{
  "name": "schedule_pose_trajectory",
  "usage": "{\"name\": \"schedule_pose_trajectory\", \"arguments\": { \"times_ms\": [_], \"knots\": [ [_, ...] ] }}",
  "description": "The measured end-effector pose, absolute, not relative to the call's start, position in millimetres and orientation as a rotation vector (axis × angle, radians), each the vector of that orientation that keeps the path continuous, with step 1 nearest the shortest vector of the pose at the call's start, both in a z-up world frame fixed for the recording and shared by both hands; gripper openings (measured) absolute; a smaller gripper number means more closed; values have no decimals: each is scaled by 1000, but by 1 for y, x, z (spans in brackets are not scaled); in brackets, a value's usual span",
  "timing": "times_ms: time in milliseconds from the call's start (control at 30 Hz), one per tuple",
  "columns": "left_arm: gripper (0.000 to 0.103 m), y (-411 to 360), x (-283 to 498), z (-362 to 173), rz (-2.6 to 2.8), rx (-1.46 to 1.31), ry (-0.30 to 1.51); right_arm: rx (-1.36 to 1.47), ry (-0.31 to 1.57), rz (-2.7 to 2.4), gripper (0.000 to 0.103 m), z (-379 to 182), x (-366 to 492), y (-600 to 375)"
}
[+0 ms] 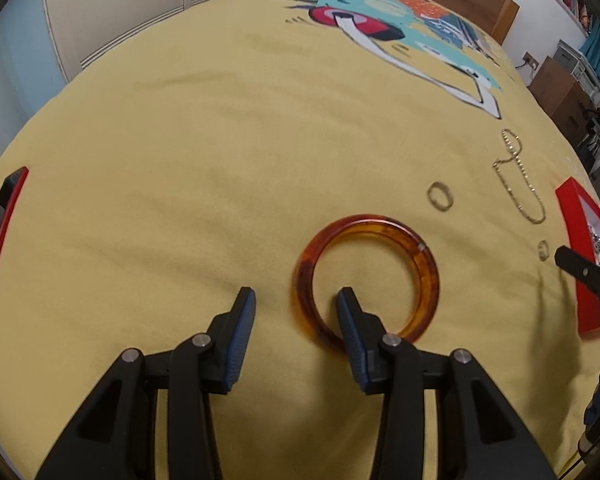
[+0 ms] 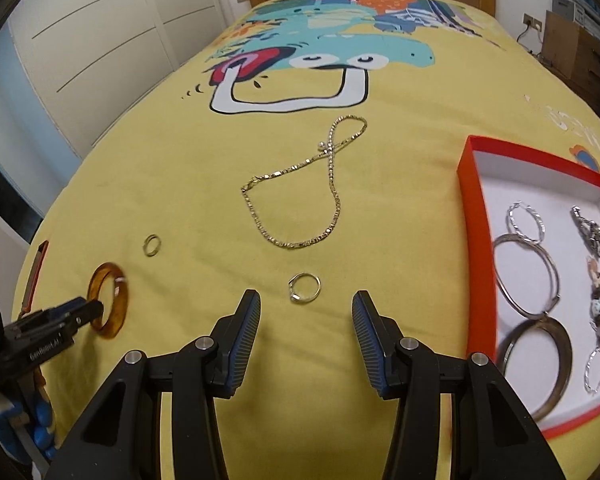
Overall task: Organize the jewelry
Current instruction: 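Grasp the amber bangle rim with the left tool while the right tool grasps the silver ring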
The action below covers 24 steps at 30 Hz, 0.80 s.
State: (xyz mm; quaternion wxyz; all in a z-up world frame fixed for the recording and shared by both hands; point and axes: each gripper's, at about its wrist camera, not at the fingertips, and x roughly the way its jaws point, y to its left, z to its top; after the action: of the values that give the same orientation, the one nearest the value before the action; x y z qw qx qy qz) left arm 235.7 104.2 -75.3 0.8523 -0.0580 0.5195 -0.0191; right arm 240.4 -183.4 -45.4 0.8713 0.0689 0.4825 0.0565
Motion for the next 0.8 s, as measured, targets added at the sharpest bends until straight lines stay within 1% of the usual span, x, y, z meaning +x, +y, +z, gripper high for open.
{"name": "schedule_pose_trajectory", "arguments": {
  "times_ms": [300,400,433,467,500,533,567,667,800],
  "knots": [
    [41,103,240,-78,-33,-118,1091,135,1054,91,44,-63,257,-182],
    [40,102,240,-78,-29,-116,1088,130,1064,77,37,-67,260,-183],
    [39,101,239,-78,-26,-111,1085,125,1063,76,33,-67,259,-183],
    [34,99,239,-78,-23,-102,1081,120,1063,77,25,-67,258,-183],
    [30,98,238,-77,-16,-94,1075,116,1063,81,21,-66,257,-183],
    [20,98,237,-76,-9,-96,1071,116,1061,85,19,-65,255,-184],
    [13,98,236,-75,-4,-102,1070,121,1055,92,19,-64,253,-184],
    [9,98,234,-73,19,-107,1064,135,1042,114,19,-60,244,-185],
    [9,100,227,-69,29,-121,1056,133,1023,143,19,-53,230,-184]
  ]
}}
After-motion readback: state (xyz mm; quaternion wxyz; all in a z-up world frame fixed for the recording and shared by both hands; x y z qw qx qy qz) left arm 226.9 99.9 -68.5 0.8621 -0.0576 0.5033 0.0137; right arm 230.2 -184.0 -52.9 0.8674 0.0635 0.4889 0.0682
